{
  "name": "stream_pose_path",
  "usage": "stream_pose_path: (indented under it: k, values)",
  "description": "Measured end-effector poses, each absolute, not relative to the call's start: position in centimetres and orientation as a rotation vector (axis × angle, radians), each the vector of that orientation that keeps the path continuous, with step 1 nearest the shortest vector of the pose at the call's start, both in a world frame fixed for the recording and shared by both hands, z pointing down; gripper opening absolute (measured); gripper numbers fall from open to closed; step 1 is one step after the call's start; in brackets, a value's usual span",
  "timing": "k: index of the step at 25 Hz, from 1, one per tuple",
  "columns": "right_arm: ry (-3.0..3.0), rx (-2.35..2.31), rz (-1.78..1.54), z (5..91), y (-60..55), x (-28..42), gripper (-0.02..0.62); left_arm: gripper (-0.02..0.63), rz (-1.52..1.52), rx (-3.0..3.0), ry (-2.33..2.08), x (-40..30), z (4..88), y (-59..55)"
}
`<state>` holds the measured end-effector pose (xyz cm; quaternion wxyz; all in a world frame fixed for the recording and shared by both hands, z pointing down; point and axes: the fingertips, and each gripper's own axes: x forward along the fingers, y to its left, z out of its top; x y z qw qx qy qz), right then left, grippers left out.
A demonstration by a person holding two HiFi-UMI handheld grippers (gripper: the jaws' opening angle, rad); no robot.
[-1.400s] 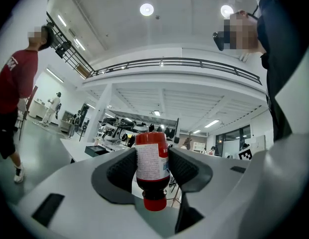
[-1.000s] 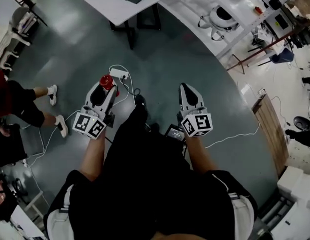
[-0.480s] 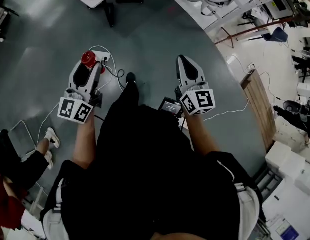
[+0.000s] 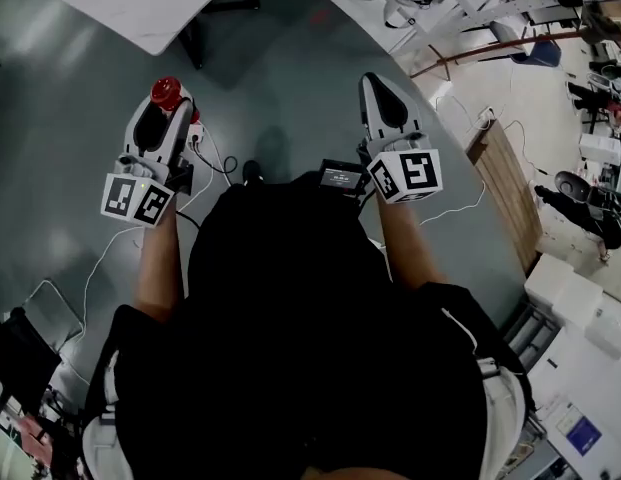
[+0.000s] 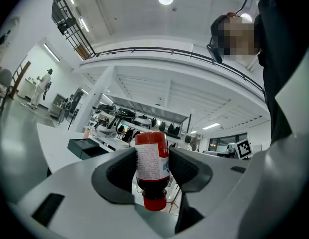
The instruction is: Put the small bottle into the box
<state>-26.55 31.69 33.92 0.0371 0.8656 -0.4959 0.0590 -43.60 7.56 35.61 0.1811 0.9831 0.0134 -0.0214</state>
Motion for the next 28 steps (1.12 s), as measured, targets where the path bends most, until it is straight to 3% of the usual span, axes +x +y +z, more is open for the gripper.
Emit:
stream_pose_path:
  k: [10,28]
  values:
    - [-1.595,2.697,0.136,34.3,26.3,-14.5,0.034,0.215,-0.028,2.789,-0.038,-33.2,36.9,3.3]
    - [-2.091,2.361,0.203,35.6,13.3,10.3,0.034,0.215,-0.006,2.825,-0.540,-13.1,34.0,-5.6]
